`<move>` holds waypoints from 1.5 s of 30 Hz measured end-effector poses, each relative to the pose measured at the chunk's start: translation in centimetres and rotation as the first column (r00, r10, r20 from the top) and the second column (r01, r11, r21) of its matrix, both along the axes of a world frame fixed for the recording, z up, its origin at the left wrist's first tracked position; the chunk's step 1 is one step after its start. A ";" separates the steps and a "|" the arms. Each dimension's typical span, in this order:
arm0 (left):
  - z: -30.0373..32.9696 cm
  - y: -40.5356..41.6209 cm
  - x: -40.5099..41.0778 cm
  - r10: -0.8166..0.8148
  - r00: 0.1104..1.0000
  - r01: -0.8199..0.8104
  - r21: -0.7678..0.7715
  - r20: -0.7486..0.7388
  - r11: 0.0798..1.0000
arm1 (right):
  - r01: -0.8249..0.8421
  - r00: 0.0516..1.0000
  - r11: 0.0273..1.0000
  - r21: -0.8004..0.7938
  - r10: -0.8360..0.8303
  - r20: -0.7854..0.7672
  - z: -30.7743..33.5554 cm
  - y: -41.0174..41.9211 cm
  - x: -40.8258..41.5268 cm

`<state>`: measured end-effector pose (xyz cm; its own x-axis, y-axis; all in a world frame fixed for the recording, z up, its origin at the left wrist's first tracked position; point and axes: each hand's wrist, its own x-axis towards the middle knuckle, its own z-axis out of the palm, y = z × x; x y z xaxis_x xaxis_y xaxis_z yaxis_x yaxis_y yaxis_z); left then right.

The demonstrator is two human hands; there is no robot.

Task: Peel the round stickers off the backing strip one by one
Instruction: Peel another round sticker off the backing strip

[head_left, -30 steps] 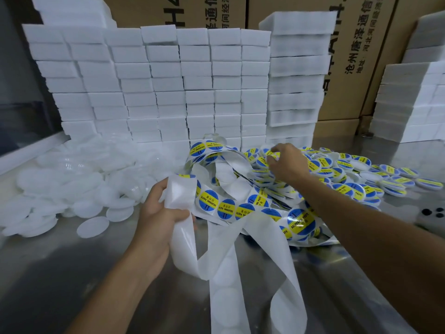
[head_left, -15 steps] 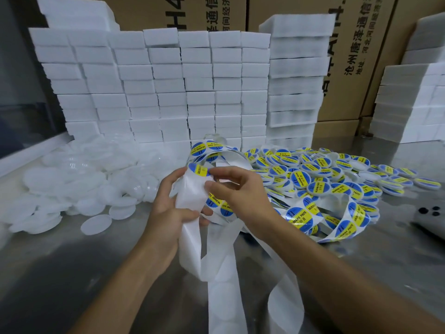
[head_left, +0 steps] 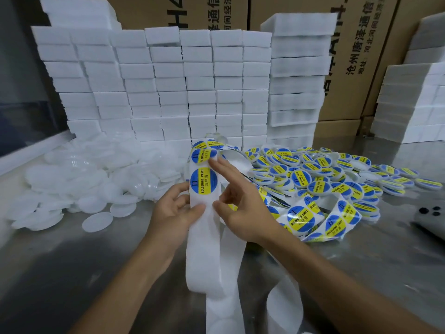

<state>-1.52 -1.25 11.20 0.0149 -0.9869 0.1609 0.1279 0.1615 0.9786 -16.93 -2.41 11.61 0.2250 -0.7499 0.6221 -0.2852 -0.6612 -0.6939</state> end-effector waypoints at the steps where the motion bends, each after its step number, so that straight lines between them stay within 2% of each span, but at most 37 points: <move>1: -0.1 0.0 0.0 0.020 1.000 -0.020 -0.007 0.009 1.000 | 0.014 1.000 1.000 -0.011 -0.014 -0.010 -0.2 0.0 0.0; 6: -0.5 -0.1 -0.1 0.038 0.998 -0.035 -0.054 0.046 0.998 | 0.088 0.995 0.994 -0.072 -0.091 -0.034 -0.7 -0.1 0.1; 9: -0.6 -0.2 -0.1 0.042 0.996 -0.035 -0.088 0.078 0.996 | 0.198 0.969 0.964 -0.180 -0.219 -0.110 -1.0 0.0 0.3; 12: -0.8 -0.2 -0.2 0.060 0.991 -0.047 -0.108 0.121 0.993 | 0.280 0.925 0.893 -0.352 -0.349 -0.150 -1.1 0.1 0.4; 16: -0.7 -0.1 -0.4 0.056 0.986 -0.034 -0.142 0.156 0.989 | 0.275 0.880 0.780 -0.562 -0.439 -0.180 -1.1 -0.1 0.2; 21: -0.8 -0.1 -0.5 0.061 0.977 -0.018 -0.202 0.207 0.979 | 0.285 0.887 0.774 -0.566 -0.437 -0.150 -1.0 -0.1 0.0; 24: -0.9 -0.1 -0.4 0.060 0.971 -0.009 -0.216 0.233 0.976 | 0.321 0.926 0.863 -0.389 -0.373 -0.065 -0.9 -0.1 0.1; 25: -1.0 -0.2 -0.4 0.071 0.966 -0.016 -0.216 0.249 0.976 | 0.342 0.937 0.904 -0.256 -0.350 0.017 -0.7 -0.1 0.3; 27: -1.2 -0.5 -0.1 0.104 0.952 -0.046 -0.204 0.288 0.978 | 0.298 0.912 0.946 0.129 -0.322 0.253 -0.2 -0.4 0.2; 29: -1.4 -0.7 0.2 0.156 0.932 -0.095 -0.193 0.328 0.977 | 0.130 0.824 0.876 0.464 -0.356 0.441 0.2 -0.7 -0.3; 30: -1.5 -0.8 0.4 0.177 0.925 -0.119 -0.184 0.335 0.976 | 0.039 0.785 0.828 0.559 -0.372 0.496 0.3 -0.8 -0.6; 32: -1.7 -1.2 0.7 0.202 0.932 -0.158 -0.167 0.300 0.973 | -0.107 0.714 0.770 0.629 -0.381 0.587 0.4 -0.9 -1.1; 35: -1.7 -1.5 1.5 0.318 0.921 -0.289 -0.154 0.224 0.945 | -0.221 0.638 0.760 0.611 -0.361 0.680 0.4 -0.9 -1.4; 38: -1.9 -2.0 3.7 0.570 0.785 -0.538 -0.190 0.243 0.821 | -0.261 0.620 0.779 0.570 -0.317 0.718 0.6 -0.8 -1.5; 40: -2.1 -2.4 5.4 0.668 0.643 -0.641 -0.214 0.374 0.737 | -0.238 0.641 0.802 0.548 -0.294 0.709 0.8 -0.8 -1.5; 43: -2.5 -2.8 7.6 0.658 0.404 -0.751 -0.181 0.635 0.635 | -0.171 0.690 0.823 0.542 -0.292 0.662 0.9 -0.7 -1.4; 45: -2.7 -2.8 8.8 0.564 0.307 -0.756 -0.164 0.766 0.634 | -0.152 0.708 0.827 0.541 -0.291 0.644 0.9 -0.6 -1.3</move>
